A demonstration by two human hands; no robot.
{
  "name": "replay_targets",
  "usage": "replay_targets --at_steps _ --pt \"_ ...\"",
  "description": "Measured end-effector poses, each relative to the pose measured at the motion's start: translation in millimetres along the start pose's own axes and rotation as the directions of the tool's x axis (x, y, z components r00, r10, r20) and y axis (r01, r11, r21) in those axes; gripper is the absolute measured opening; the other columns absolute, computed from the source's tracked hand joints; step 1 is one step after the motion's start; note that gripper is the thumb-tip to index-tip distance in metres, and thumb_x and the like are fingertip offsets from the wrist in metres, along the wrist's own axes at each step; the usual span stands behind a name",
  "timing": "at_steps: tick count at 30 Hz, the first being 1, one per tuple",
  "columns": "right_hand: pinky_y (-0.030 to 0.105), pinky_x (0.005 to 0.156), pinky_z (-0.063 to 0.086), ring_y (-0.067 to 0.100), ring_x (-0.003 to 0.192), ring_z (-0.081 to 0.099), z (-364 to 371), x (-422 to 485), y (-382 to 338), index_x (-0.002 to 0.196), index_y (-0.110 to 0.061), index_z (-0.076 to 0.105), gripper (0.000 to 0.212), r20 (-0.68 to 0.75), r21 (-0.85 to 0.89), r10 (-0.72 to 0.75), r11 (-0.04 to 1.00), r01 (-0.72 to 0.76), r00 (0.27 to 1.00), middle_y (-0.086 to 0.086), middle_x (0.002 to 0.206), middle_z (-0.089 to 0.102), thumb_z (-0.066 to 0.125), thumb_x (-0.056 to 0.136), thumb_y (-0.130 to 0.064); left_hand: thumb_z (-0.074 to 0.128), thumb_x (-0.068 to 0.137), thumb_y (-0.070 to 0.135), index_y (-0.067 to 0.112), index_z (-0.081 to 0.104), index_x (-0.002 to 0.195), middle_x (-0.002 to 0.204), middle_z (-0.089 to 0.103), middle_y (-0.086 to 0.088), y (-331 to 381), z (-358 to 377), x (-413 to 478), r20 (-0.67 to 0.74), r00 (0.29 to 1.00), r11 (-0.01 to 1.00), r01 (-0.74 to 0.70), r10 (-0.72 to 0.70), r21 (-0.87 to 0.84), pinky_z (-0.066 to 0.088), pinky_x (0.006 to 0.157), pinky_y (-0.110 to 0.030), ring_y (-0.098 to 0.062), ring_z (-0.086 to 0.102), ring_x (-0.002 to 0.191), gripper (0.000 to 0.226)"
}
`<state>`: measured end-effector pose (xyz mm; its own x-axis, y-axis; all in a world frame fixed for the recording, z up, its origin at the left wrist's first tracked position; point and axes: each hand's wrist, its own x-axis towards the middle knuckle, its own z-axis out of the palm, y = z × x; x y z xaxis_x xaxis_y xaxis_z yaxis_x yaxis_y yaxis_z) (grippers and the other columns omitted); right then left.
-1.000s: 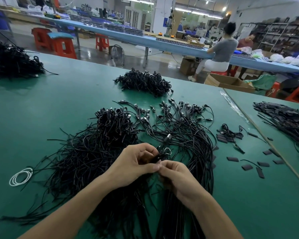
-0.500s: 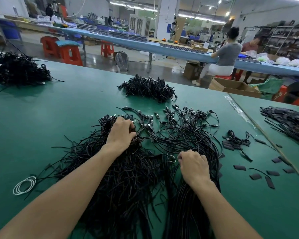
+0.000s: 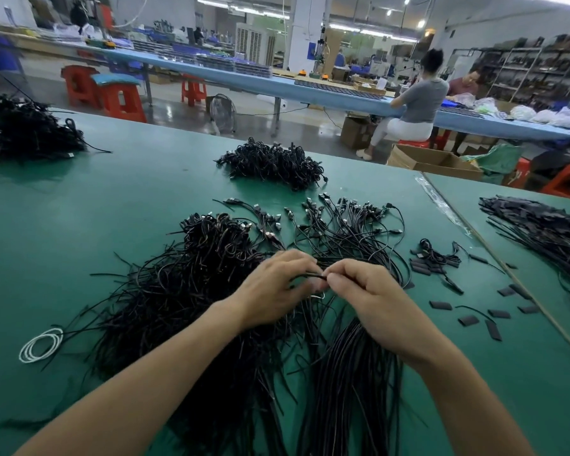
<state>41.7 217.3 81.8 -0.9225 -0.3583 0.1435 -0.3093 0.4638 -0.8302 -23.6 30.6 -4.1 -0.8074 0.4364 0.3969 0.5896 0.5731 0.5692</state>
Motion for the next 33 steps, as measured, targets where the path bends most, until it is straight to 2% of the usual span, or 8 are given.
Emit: replay_targets --at_steps 3,6,12,17,23,26,30,33 --pt "0.007 0.054 0.04 -0.005 0.052 0.045 -18.6 -15.7 -7.1 0.078 -0.027 0.07 0.024 -0.136 0.139 -0.045 0.988 0.064 0.99 -0.017 0.058 0.057 0.062 0.094 -0.044 0.053 0.102 0.027 0.02 0.065 0.075 0.072 0.065 0.005 7.3 0.9 -5.9 -0.195 0.95 0.907 0.153 -0.244 -0.392 0.052 0.062 -0.038 -0.012 0.06 0.066 0.031" --pt "0.007 0.047 0.037 -0.002 0.044 0.04 -42.7 -24.5 8.2 0.076 -0.02 0.069 0.027 -0.35 0.122 0.006 0.992 0.04 0.937 -0.016 0.051 0.051 0.061 0.086 -0.044 0.061 0.092 0.043 0.022 0.057 0.065 0.053 0.053 0.013 15.4 -11.7 -16.0 -0.294 0.914 0.926 0.177 -0.28 -0.332 0.036 0.047 -0.021 -0.002 0.04 0.046 0.035" --pt "0.01 0.052 0.037 -0.002 0.046 0.042 -45.9 -21.4 38.6 0.082 -0.013 0.07 0.024 -0.532 0.3 0.182 0.954 -0.016 0.827 -0.019 0.047 0.048 0.064 0.085 -0.037 0.047 0.09 0.07 0.028 0.059 0.064 0.053 0.041 0.011 63.3 -34.7 -41.7 0.405 0.91 0.84 0.284 -0.085 -0.463 0.031 0.047 -0.026 -0.01 0.036 0.047 0.051" --pt "0.032 0.061 0.047 0.007 0.06 0.052 -10.8 -16.3 43.6 0.079 -0.02 0.073 0.019 -0.368 0.152 0.165 0.982 -0.116 0.915 0.005 0.068 0.065 0.067 0.088 -0.035 0.039 0.104 0.048 0.018 0.059 0.067 0.05 0.034 0.007 95.1 -35.8 -49.7 0.605 0.782 0.494 0.47 0.152 -0.732 0.027 0.041 -0.018 -0.007 0.03 0.041 0.052" --pt "0.029 0.05 0.036 0.007 0.051 0.04 23.2 -26.8 43.2 0.08 -0.033 0.072 0.018 0.04 -0.03 0.099 0.995 -0.098 0.994 -0.01 0.057 0.053 0.063 0.096 -0.03 0.049 0.1 0.019 0.003 0.067 0.113 0.06 0.047 0.004 99.2 -30.3 -36.2 0.223 0.974 -0.187 0.212 -0.041 -0.959 0.04 0.042 -0.015 -0.002 0.041 0.045 0.027" --pt "0.023 0.048 0.033 0.006 0.05 0.038 28.3 -35.1 35.2 0.077 -0.044 0.066 0.028 0.101 -0.078 0.042 0.996 -0.034 0.994 -0.01 0.059 0.053 0.057 0.1 -0.031 0.046 0.1 0.014 0.008 0.06 0.128 0.063 0.049 0.001 88.8 -24.8 -31.2 0.082 0.948 -0.065 0.065 -0.309 -0.996 0.037 0.041 -0.015 -0.003 0.036 0.046 0.032" --pt "0.025 0.048 0.034 0.004 0.052 0.04 25.8 -40.3 25.2 0.076 -0.037 0.064 0.027 0.06 -0.169 0.008 0.986 0.002 0.998 -0.009 0.065 0.057 0.056 0.1 -0.029 0.039 0.106 0.006 0.014 0.064 0.116 0.075 0.066 0.001 78.4 -7.3 -32.7 -0.152 0.87 0.502 0.121 -0.468 -0.856 0.049 0.051 -0.023 -0.006 0.046 0.051 0.029" --pt "0.019 0.047 0.032 0.004 0.05 0.041 25.8 -44.0 21.7 0.07 -0.039 0.061 0.031 0.062 -0.202 0.008 0.979 0.004 0.998 -0.019 0.064 0.056 0.057 0.098 -0.026 0.04 0.105 0.003 0.015 0.065 0.106 0.087 0.073 -0.002 75.7 0.4 -38.0 -0.18 0.895 0.71 0.187 -0.408 -0.679 0.057 0.064 -0.026 -0.01 0.061 0.061 0.028"
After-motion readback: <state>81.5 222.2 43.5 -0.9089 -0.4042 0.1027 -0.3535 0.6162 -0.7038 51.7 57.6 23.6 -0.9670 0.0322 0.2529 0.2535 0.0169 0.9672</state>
